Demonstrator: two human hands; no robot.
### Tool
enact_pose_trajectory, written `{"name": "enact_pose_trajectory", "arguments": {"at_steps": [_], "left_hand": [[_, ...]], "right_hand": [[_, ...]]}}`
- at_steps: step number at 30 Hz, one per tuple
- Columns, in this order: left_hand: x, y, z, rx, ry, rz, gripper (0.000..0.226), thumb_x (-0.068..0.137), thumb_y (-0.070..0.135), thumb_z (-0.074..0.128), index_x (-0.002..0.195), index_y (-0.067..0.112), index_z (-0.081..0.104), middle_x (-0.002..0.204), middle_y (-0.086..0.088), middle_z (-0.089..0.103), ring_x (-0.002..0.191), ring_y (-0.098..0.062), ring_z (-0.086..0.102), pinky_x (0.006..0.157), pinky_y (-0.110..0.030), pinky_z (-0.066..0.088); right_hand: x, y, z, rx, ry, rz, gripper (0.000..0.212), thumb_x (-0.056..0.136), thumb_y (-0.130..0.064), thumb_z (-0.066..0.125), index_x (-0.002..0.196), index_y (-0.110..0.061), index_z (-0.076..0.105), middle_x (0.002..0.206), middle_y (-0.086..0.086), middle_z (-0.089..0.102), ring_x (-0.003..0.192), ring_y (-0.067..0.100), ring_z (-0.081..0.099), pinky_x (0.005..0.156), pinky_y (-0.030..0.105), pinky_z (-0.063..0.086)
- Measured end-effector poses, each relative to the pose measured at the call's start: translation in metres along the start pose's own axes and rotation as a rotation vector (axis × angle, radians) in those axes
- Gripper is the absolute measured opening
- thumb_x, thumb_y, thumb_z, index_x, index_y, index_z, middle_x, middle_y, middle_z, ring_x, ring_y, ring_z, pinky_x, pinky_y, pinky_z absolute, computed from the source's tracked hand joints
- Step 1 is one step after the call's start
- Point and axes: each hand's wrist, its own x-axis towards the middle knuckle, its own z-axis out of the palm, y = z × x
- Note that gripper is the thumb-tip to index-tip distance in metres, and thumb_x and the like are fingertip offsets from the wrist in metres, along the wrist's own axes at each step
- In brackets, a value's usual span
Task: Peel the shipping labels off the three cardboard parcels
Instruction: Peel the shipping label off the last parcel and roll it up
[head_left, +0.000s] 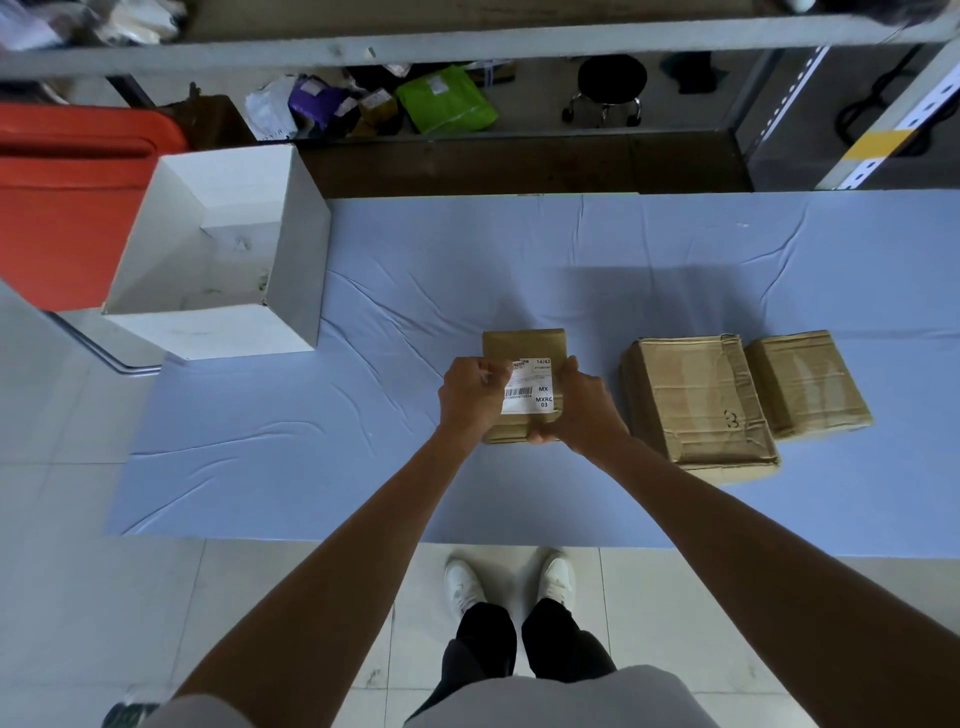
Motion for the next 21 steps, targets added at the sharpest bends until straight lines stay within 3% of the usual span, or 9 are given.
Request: {"name": "enact_pose_trajectory", "arguments": {"at_steps": [10,15,21], "left_hand": [[0.0012,-0.0015,0.0001,-0.029,-0.012,-0.028,0.029,0.090,0.039,0.059,0.092,0.013,0.070,0.100,-0.005,0.071,0.091,-0.024,0.065,0.071,-0.026,0.038],[0.0014,-0.0002,-0.0001,-0.021,-0.014,-0.018,0.031,0.090,0.039,0.057,0.093,0.011,0.070,0.101,-0.007,0.071,0.081,-0.019,0.059,0.070,-0.026,0.038],[0.0011,-0.0005,-0.0009,-0.046,-0.015,-0.043,0.031,0.090,0.039,0.058,0.092,0.011,0.070,0.100,-0.007,0.071,0.093,-0.025,0.065,0.072,-0.026,0.040]], "right_hand": [[0.0001,-0.0015,0.0001,0.015,-0.020,0.010,0.093,0.058,-0.018,0.091,0.130,-0.005,0.034,0.120,0.011,0.061,0.112,0.032,0.060,0.094,0.042,0.054],[0.0000,-0.0011,0.0005,0.026,-0.016,0.012,0.092,0.058,-0.017,0.091,0.131,-0.005,0.035,0.120,0.010,0.062,0.111,0.031,0.061,0.094,0.041,0.054],[0.0005,-0.0013,0.0006,0.007,-0.023,0.008,0.095,0.059,-0.019,0.091,0.133,-0.004,0.033,0.121,0.011,0.061,0.114,0.032,0.058,0.095,0.041,0.053]]}}
